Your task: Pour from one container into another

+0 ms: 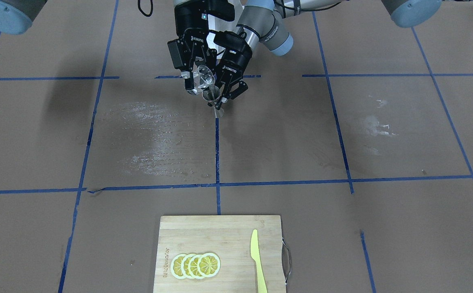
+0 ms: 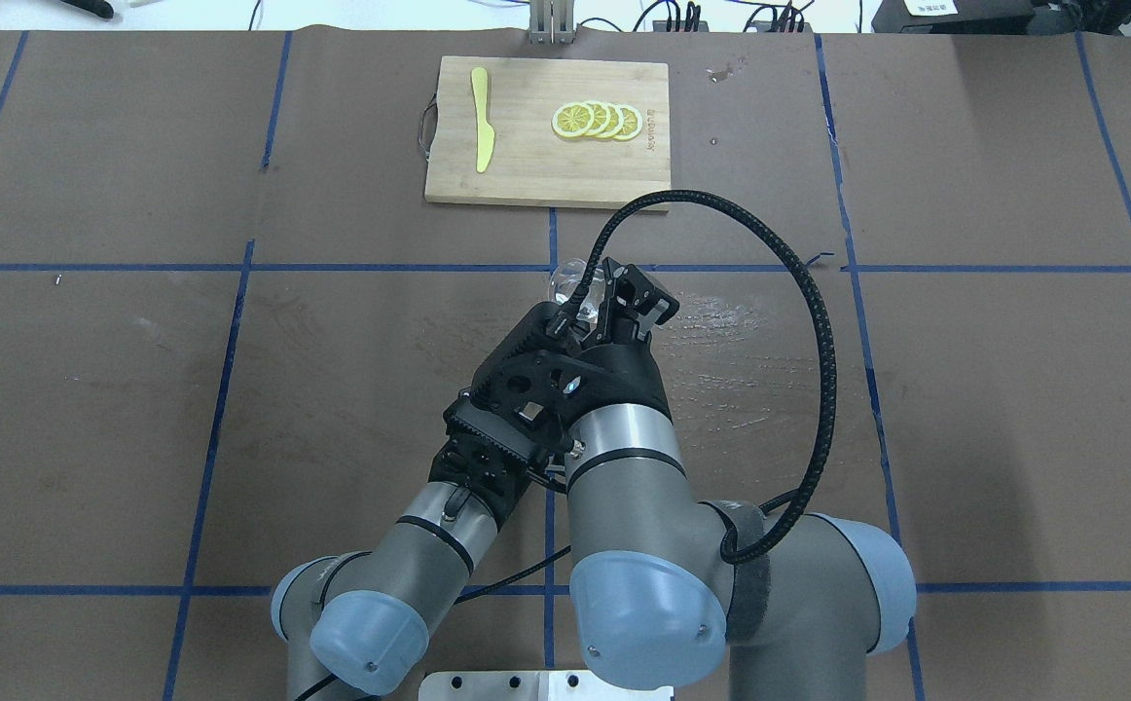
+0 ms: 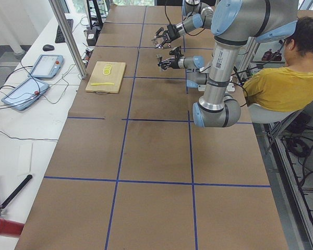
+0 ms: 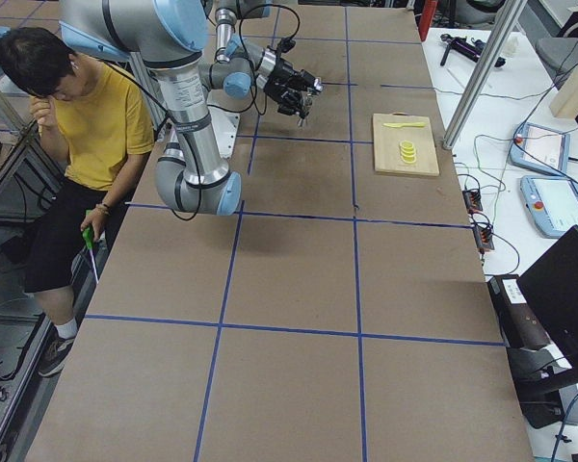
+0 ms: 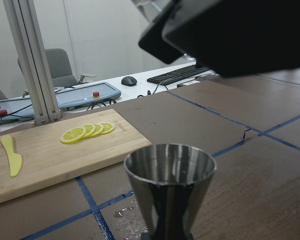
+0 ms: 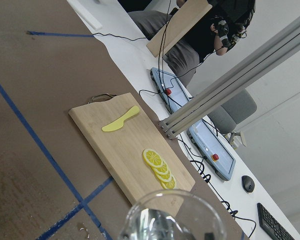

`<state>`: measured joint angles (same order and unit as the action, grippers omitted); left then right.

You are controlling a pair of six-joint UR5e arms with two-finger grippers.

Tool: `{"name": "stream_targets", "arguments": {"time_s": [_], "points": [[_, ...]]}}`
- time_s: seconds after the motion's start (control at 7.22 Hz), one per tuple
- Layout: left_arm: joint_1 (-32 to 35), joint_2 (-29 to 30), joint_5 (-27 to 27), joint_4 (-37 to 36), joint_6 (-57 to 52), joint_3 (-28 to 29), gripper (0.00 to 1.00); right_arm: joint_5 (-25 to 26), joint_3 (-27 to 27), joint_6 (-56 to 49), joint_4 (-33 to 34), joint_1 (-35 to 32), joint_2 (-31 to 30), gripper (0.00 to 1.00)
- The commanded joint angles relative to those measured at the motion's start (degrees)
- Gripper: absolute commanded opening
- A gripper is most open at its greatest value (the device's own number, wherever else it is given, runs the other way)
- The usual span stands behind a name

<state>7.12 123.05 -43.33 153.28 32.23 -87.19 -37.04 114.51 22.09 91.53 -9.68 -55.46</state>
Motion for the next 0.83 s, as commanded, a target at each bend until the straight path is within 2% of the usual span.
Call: {"name": "stream_targets", "arguments": {"time_s": [0.0,0.69], "points": [[0.0,0.1,0.0,0.0,-0.1,0.0,0.00,0.1,0.0,-4.6,0.3,0.0,0.0,0.00],[0.0,0.2,0.0,0.0,-0.1,0.0,0.00,1.8,0.5,-11.6,3.6,-0.1,-0.2,0.00]]}}
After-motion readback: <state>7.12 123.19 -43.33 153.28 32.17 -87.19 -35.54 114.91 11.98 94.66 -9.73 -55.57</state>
